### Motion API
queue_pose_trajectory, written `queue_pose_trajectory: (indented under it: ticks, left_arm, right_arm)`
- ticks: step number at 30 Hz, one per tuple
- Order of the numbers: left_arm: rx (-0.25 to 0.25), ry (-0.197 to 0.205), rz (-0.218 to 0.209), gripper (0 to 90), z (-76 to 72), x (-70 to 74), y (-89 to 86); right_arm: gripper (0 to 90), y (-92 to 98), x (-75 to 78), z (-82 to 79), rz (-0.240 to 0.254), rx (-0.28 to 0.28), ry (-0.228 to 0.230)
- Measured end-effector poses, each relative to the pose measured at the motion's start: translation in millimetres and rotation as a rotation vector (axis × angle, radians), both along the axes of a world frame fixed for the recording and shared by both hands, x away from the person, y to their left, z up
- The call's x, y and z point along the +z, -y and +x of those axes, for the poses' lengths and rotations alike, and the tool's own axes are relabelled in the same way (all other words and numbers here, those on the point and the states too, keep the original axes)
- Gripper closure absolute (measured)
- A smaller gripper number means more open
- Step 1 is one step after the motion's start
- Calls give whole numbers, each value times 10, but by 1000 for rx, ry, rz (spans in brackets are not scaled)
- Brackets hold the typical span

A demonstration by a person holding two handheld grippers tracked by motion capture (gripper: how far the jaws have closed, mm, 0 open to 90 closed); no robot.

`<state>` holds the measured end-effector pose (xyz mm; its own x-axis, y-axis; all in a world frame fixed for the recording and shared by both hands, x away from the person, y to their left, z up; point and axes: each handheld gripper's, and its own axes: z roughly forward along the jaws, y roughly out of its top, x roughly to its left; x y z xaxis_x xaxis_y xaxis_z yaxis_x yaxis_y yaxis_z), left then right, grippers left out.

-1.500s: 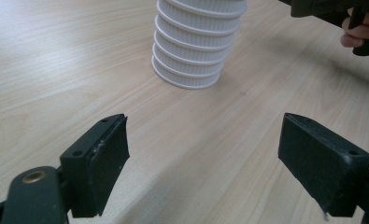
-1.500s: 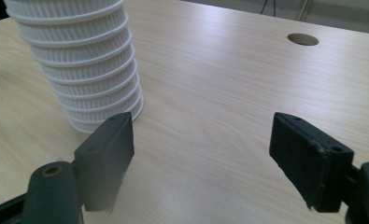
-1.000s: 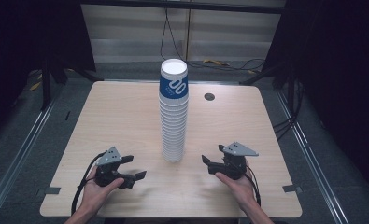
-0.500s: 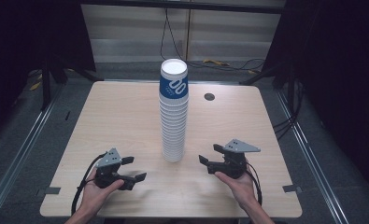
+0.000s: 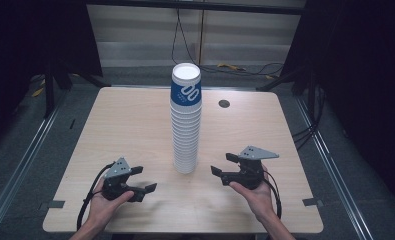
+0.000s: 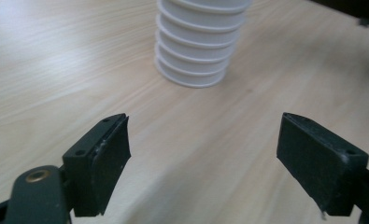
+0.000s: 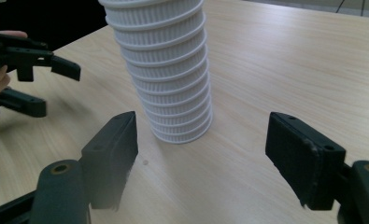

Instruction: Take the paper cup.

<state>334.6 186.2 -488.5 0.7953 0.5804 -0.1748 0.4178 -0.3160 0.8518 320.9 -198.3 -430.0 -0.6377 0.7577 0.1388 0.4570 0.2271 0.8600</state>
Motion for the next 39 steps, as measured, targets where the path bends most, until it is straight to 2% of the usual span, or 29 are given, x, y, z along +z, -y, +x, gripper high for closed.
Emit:
queue_pose_trajectory:
  ticks: [1,4,7,9,14,20,24,26,27,32,33,39]
  left_arm:
    - [0,-12,-10,178,7,-3,-9]
    - [-9,-6,-15,177,-4,0,-13]
    - [-21,-8,-11,177,-40,4,-4]
    - [-27,3,-4,177,-65,9,0]
    - [-29,5,-3,177,-80,7,-17]
    - [-22,9,-4,177,-70,7,-29]
    - [-29,14,-1,177,-75,12,-27]
    - [-32,16,-1,177,-75,12,-24]
    - [-31,15,1,177,-78,14,-21]
    - [-31,14,1,177,-71,8,-17]
    - [-30,14,1,177,-71,8,-17]
    - [-31,17,6,177,-74,9,-19]
  right_arm:
    - [258,-10,2,1,-6,6,0]
    - [258,-4,52,2,0,28,12]
    - [251,0,95,-1,13,32,12]
    - [251,-12,125,-10,-8,34,17]
    - [251,-25,208,-8,-5,47,25]
    - [252,-56,361,56,15,67,51]
    - [259,-60,542,106,38,70,84]
    - [259,-58,584,114,41,72,94]
    - [259,-58,660,125,52,77,109]
    - [264,-70,779,157,58,95,121]
    - [255,-76,827,186,60,113,117]
    - [218,-89,979,239,75,136,131]
